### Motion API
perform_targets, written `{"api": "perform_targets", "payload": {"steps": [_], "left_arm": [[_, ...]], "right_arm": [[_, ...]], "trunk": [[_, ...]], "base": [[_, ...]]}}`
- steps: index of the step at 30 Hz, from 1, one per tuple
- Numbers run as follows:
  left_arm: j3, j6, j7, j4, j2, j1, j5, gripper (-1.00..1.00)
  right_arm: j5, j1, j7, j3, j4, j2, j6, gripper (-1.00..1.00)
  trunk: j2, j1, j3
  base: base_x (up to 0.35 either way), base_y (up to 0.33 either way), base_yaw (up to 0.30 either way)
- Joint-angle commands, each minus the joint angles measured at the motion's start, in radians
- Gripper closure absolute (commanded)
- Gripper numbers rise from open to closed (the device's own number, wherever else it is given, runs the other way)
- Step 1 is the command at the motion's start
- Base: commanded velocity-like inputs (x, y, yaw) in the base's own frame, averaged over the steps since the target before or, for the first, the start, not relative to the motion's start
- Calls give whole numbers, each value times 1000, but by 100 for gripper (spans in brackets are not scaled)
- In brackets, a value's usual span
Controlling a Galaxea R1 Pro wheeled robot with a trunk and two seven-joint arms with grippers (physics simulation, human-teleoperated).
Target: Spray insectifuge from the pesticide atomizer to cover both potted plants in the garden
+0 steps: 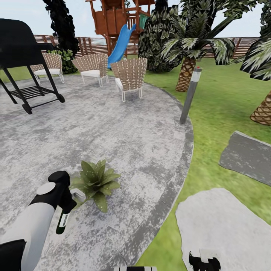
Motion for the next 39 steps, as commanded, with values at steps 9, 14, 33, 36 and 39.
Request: {"api": "perform_targets", "payload": {"steps": [9, 14, 33, 36, 39], "left_arm": [[6, 9, -6, -1, -1, 1, -8, 100], [7, 9, -5, 0, 0, 1, -9, 100], [12, 10, 86, 13, -3, 32, -2, 100], [13, 10, 98, 13, -4, 40, 0, 100], [14, 10, 103, 14, -4, 57, 2, 100]], "right_arm": [[10, 0, -4, -6, 1, 0, -2, -100], [10, 0, -4, -6, 1, 0, -2, -100], [10, 0, -4, -6, 1, 0, -2, -100], [10, 0, -4, -6, 1, 0, -2, -100], [10, 0, -4, -6, 1, 0, -2, -100]], "trunk": [[0, 0, -1], [0, 0, -1], [0, 0, -1], [0, 0, -1], [0, 0, -1]], "base": [[8, -267, 8], [0, -271, 58], [165, -215, 270], [45, -26, 276], [6, -4, 276]]}}
